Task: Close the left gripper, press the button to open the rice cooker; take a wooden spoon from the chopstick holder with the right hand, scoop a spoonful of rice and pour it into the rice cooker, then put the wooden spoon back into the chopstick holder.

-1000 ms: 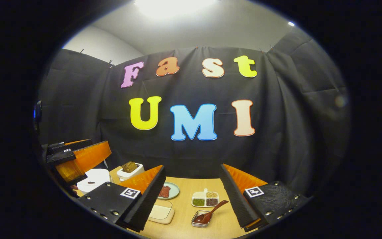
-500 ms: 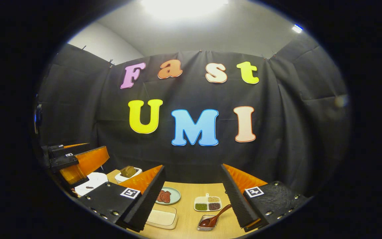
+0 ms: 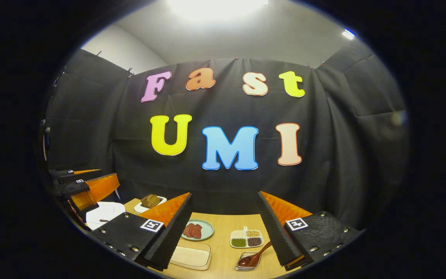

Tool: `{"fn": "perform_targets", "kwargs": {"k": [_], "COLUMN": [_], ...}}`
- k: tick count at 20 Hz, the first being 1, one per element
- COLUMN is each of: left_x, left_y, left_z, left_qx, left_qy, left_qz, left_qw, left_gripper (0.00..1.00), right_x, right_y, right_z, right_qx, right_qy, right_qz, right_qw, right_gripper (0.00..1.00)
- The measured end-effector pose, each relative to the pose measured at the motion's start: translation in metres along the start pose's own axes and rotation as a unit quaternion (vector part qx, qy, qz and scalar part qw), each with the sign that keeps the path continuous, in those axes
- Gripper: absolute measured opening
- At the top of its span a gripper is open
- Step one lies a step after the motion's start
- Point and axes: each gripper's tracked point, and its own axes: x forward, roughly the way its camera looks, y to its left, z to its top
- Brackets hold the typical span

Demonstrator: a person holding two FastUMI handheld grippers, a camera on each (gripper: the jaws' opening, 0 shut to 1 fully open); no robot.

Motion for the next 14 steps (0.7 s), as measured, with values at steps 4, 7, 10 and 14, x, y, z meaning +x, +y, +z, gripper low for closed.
{"fn": "perform_targets", "kwargs": {"k": [4,7,10,14], "left_x": [0.009,0.012,0.014,0.016], "left_y": [0.036,0.070,0.117,0.168], "left_z": [-0.026,-0.056,-0.081,-0.126], "left_qx": [-0.006,-0.038,-0.042,-0.038], "left_qy": [0.028,0.068,0.102,0.162], "left_qz": [0.040,0.058,0.087,0.104], "left_qw": [0.999,0.995,0.990,0.981], "left_gripper": [0.34,0.09,0.10,0.09], "right_x": [0.010,0.017,0.024,0.032], "right_y": [0.005,0.005,0.007,0.006], "right_z": [-0.014,-0.019,-0.031,-0.042], "right_qx": [0.001,0.000,-0.001,-0.002], "right_qy": [0.018,0.017,0.026,0.042], "right_qz": [0.019,0.028,0.034,0.038], "right_qw": [1.000,0.999,0.999,0.998], "right_gripper": [0.99,0.99,0.99,0.99]}}
